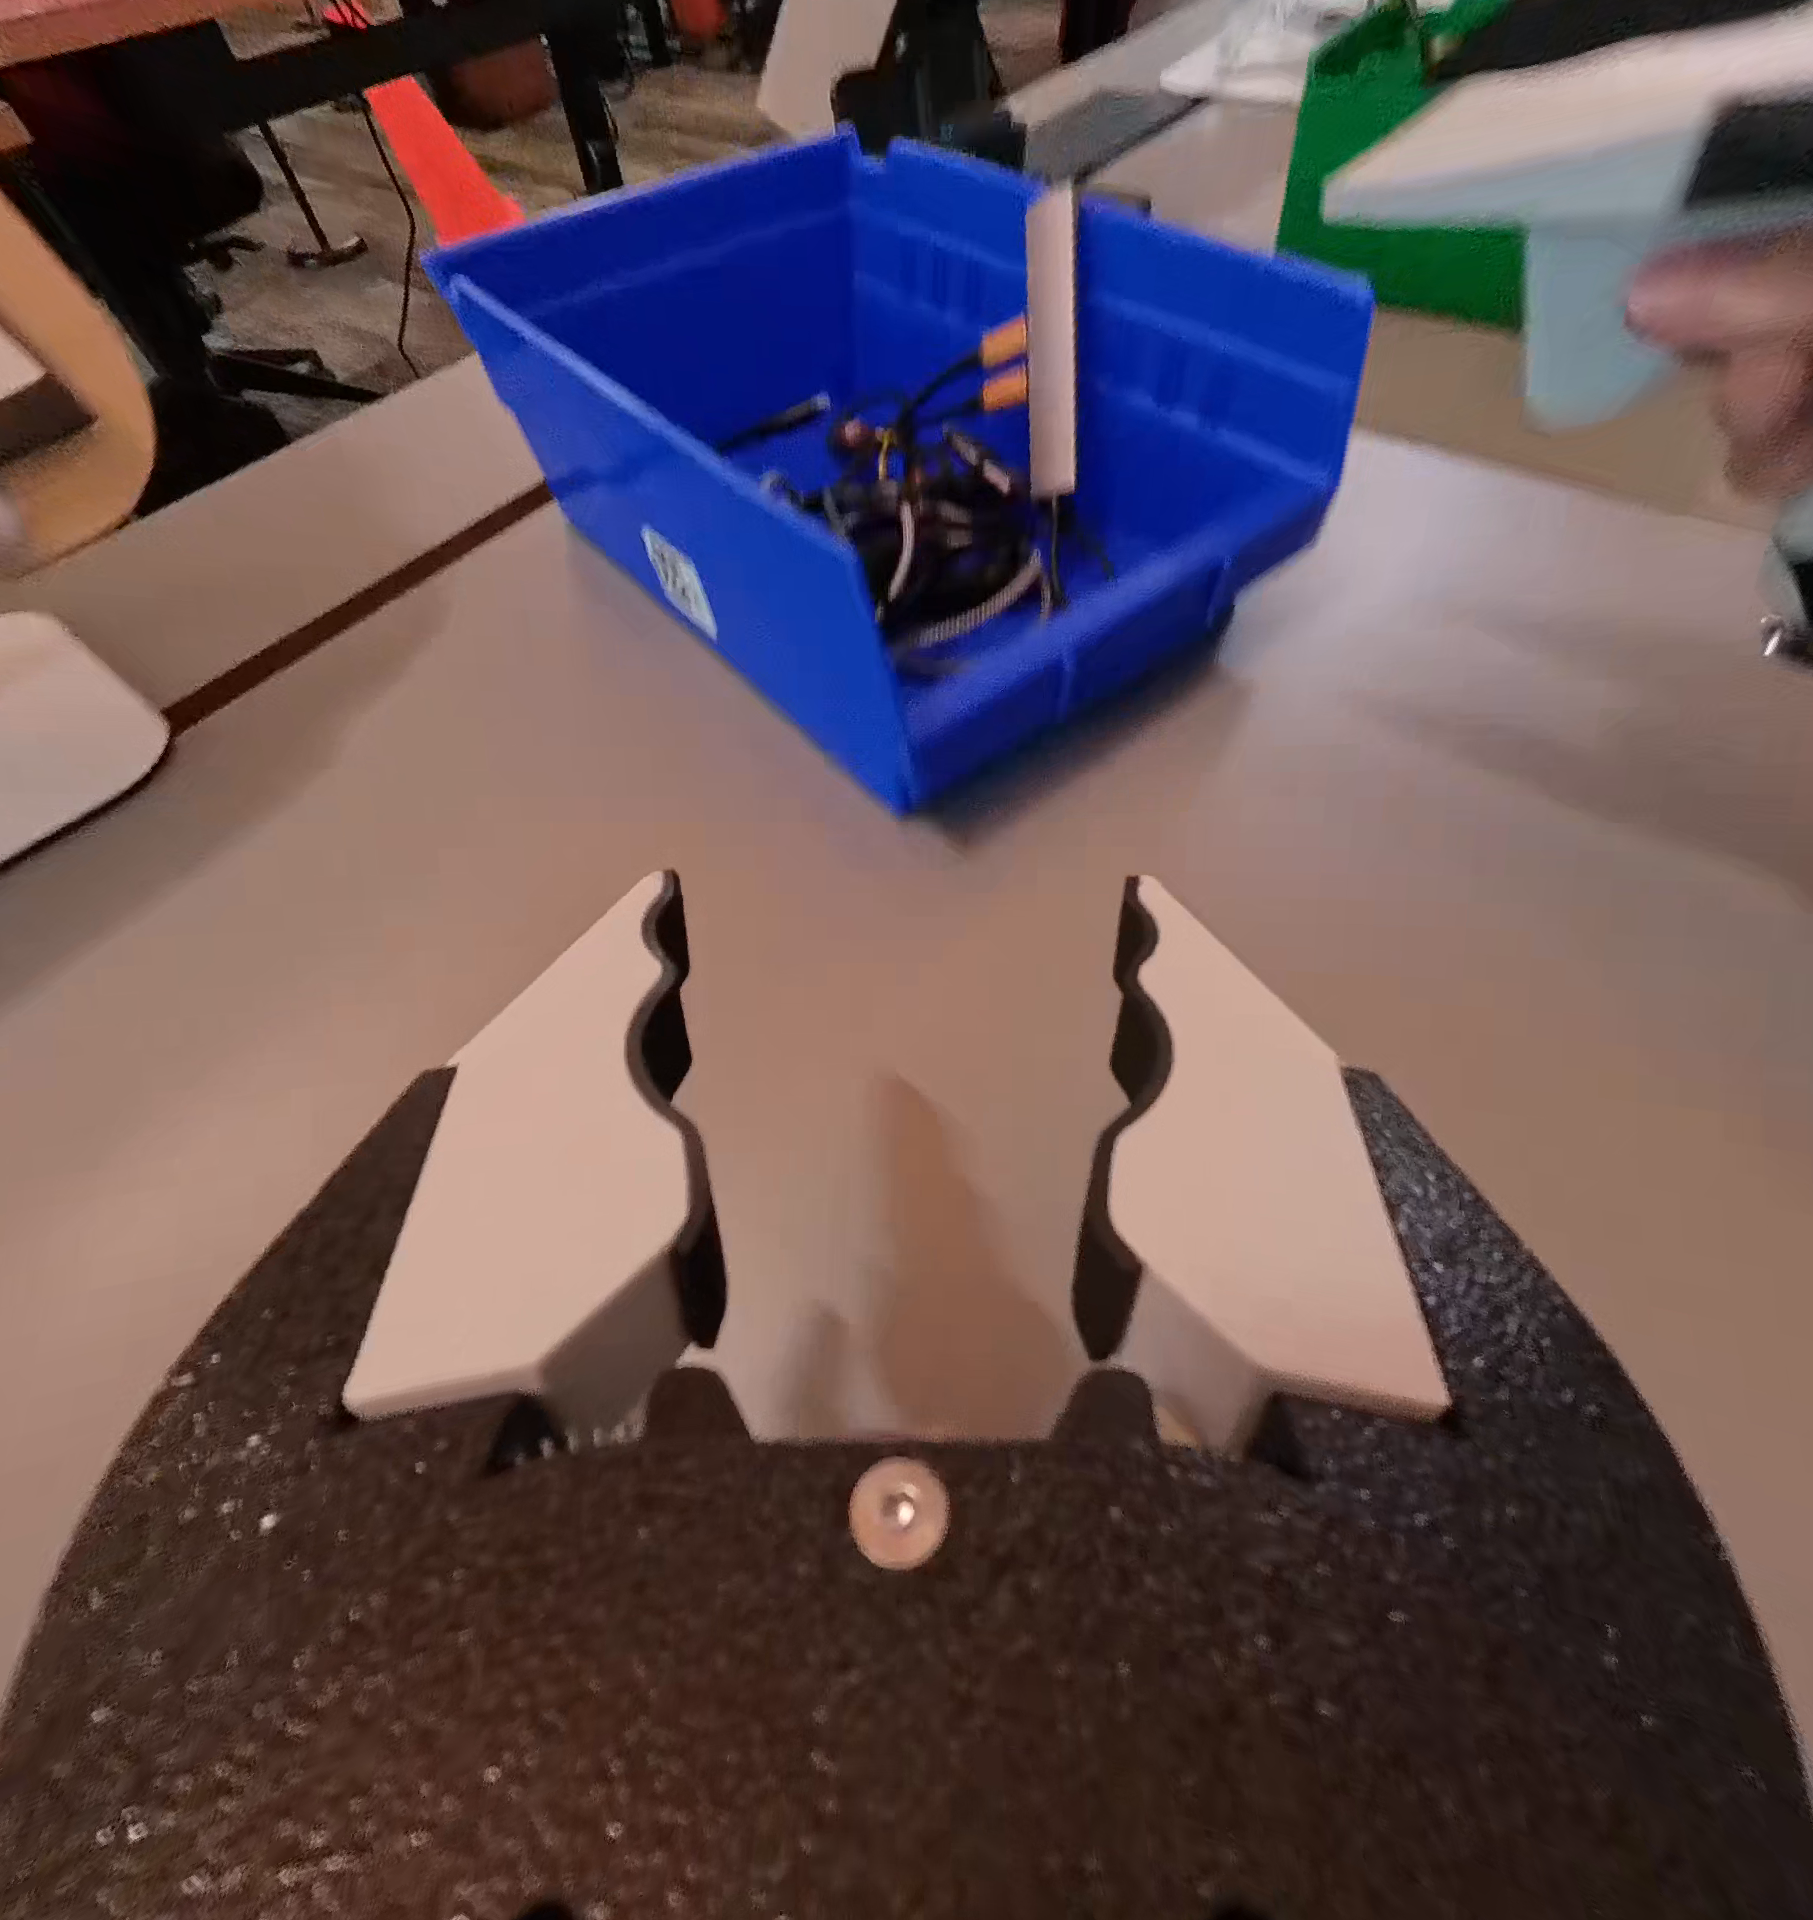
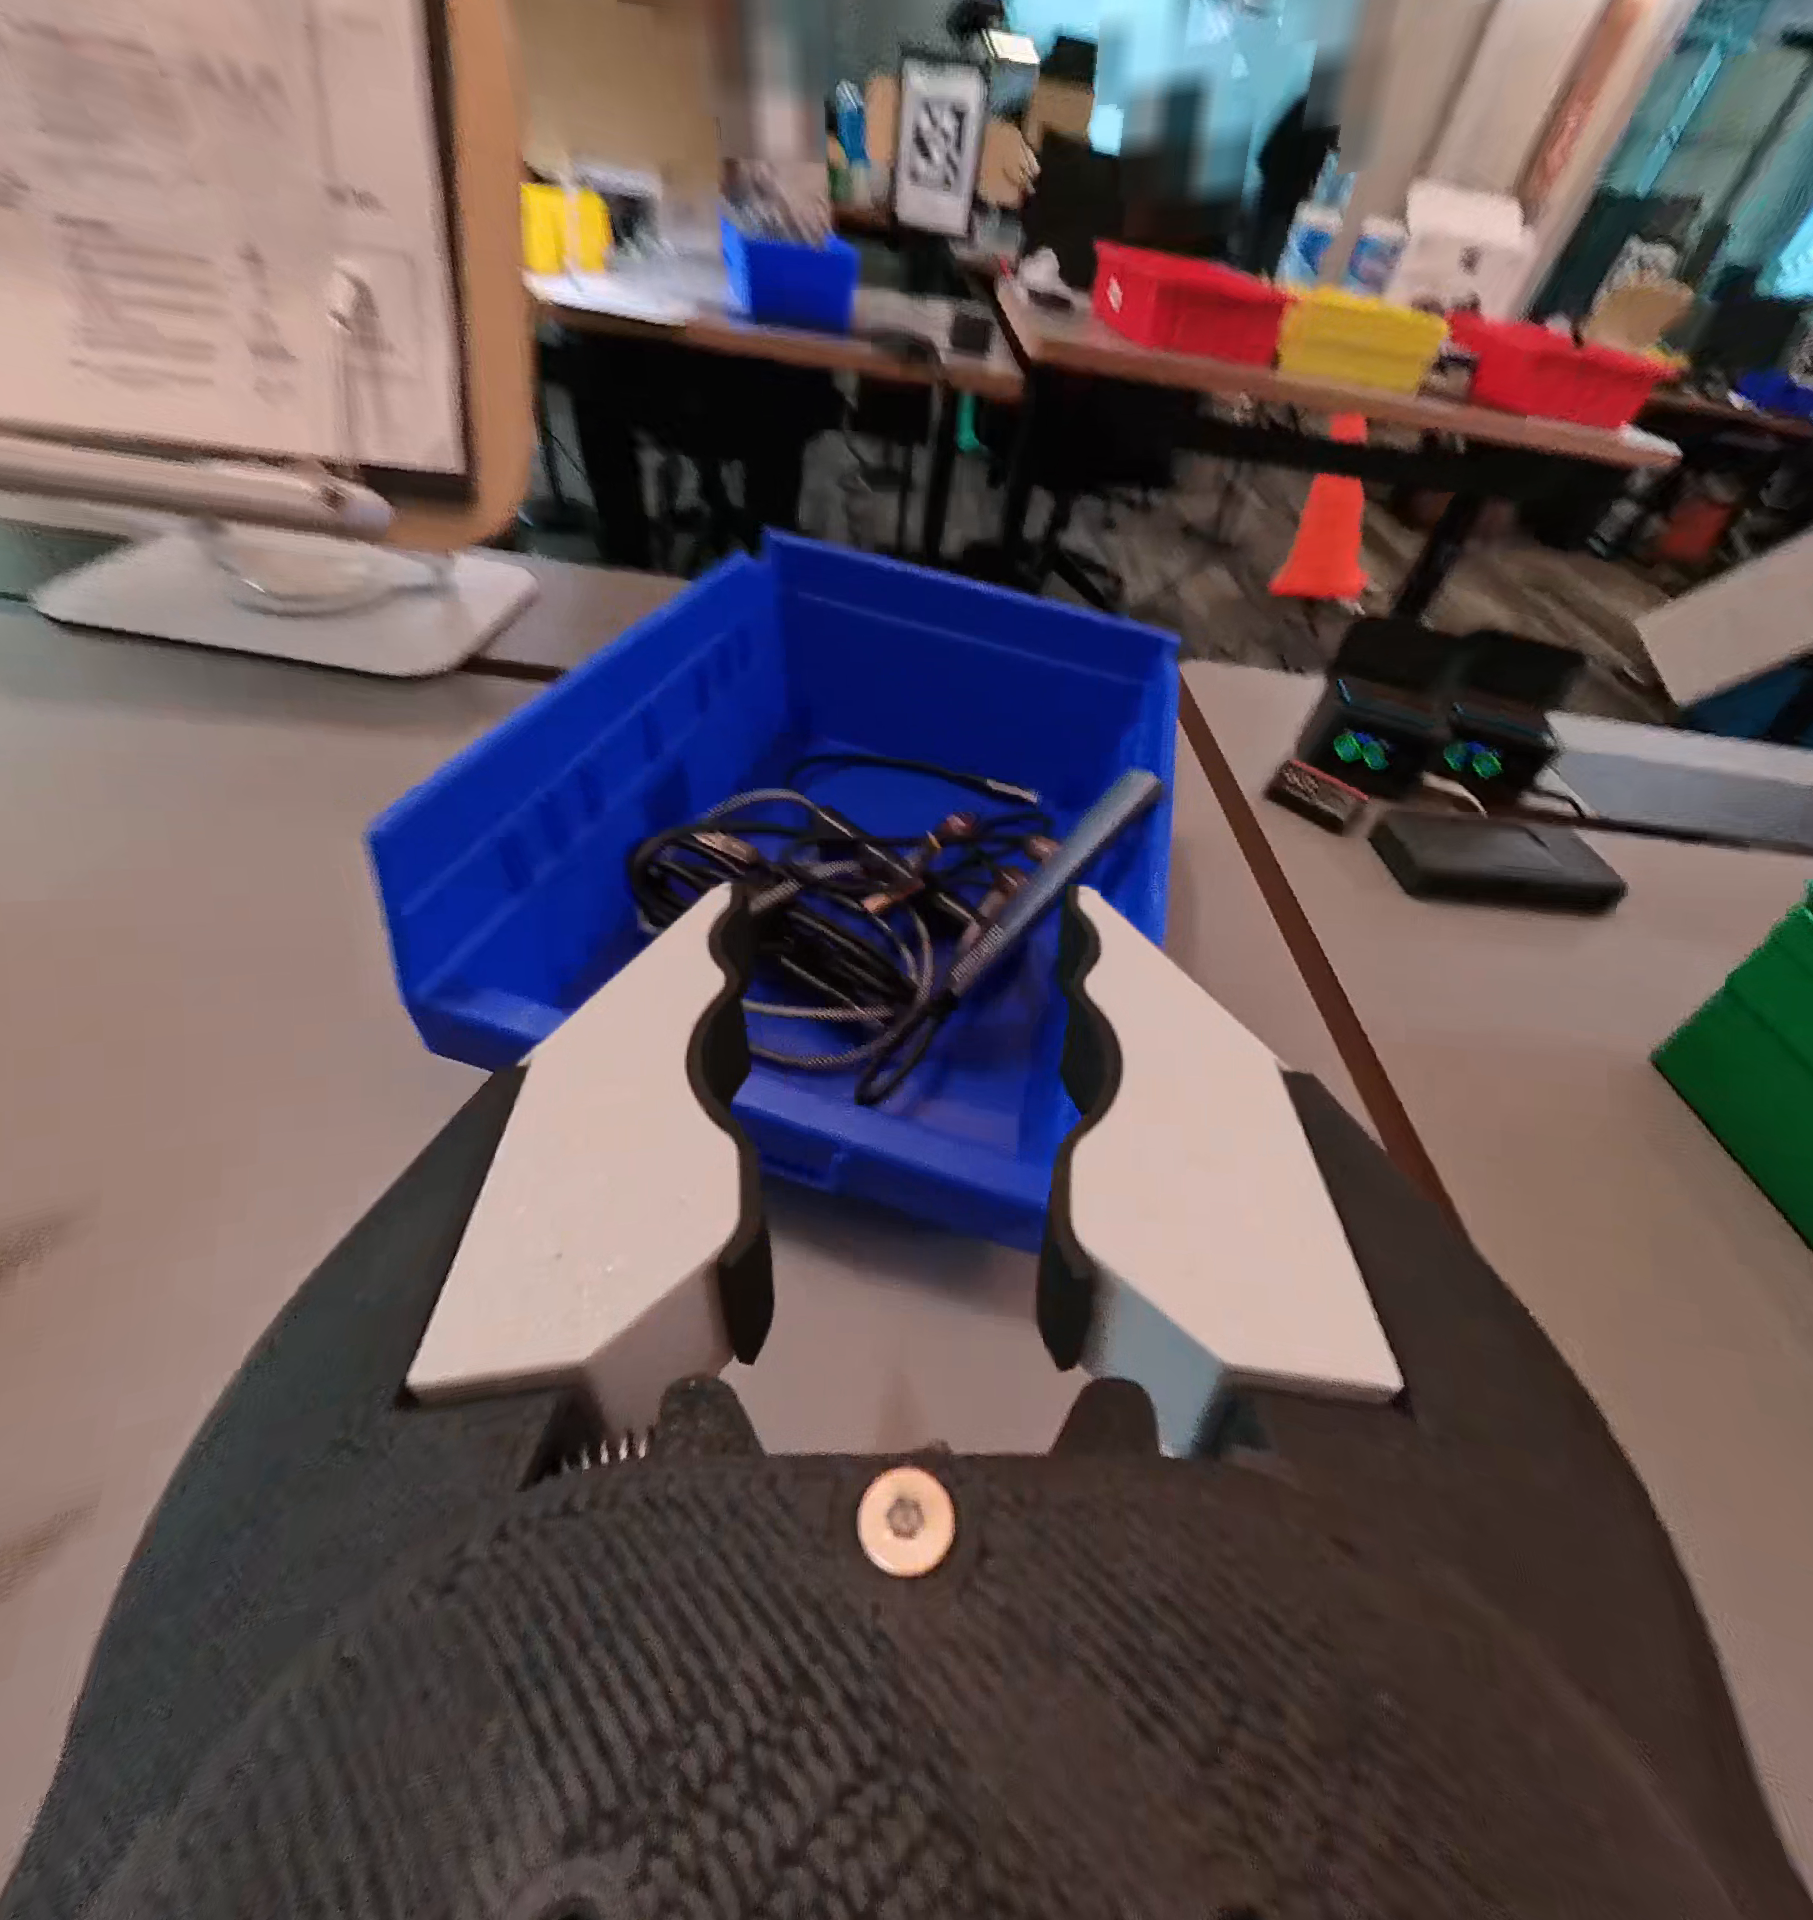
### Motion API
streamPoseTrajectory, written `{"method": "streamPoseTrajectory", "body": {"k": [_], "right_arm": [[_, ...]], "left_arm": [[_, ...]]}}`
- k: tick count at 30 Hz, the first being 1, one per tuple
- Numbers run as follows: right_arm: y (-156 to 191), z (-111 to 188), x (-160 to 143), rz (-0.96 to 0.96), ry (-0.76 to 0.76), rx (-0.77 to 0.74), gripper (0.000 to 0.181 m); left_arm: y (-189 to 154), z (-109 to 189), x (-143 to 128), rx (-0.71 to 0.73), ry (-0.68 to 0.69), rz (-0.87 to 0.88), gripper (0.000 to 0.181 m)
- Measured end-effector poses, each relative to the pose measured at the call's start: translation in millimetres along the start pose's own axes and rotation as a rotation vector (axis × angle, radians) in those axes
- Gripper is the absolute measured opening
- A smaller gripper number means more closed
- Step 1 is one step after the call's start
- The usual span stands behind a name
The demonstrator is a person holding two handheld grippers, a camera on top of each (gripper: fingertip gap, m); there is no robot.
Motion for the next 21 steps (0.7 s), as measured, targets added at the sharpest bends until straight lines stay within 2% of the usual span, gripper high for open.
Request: {"method": "streamPoseTrajectory", "body": {"k": [3, 6, 9, 10, 11, 12, 13, 17, 21], "right_arm": [[6, 2, 8, 0.003, -0.034, 0.059, 0.058], [11, 3, 14, -0.01, -0.064, 0.096, 0.058], [20, 4, 21, -0.028, -0.104, 0.16, 0.058], [22, 4, 23, -0.029, -0.113, 0.17, 0.058], [24, 4, 24, -0.025, -0.117, 0.176, 0.058], [26, 4, 24, -0.016, -0.117, 0.182, 0.058], [27, 4, 24, -0.005, -0.114, 0.186, 0.058], [28, 4, 24, 0.018, -0.106, 0.185, 0.058], [31, 11, 31, -0.007, -0.145, 0.211, 0.057]], "left_arm": [[-2, -53, 29, 0.036, -0.018, 0.136, 0.094], [-1, -99, 42, 0.14, 0.011, 0.244, 0.109], [7, -132, 38, 0.292, 0.08, 0.23, 0.094], [11, -137, 34, 0.325, 0.098, 0.198, 0.077], [12, -140, 32, 0.288, 0.096, 0.173, 0.062], [13, -138, 31, 0.227, 0.068, 0.173, 0.022], [18, -134, 28, 0.248, 0.051, 0.167, 0.014], [33, -99, 11, 0.291, 0.032, 0.094, 0.003], [43, -32, -19, 0.237, 0.022, 0.067, 0.003]]}}
Point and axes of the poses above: each gripper's, where its closed fingertips meet, z back along the fingers, x out of its top, y = z × x across the jaws, the point moved 10 cm from there along z, back along the fingers, and after that the axes turned 2 degrees about z, right-handed, at the moved point
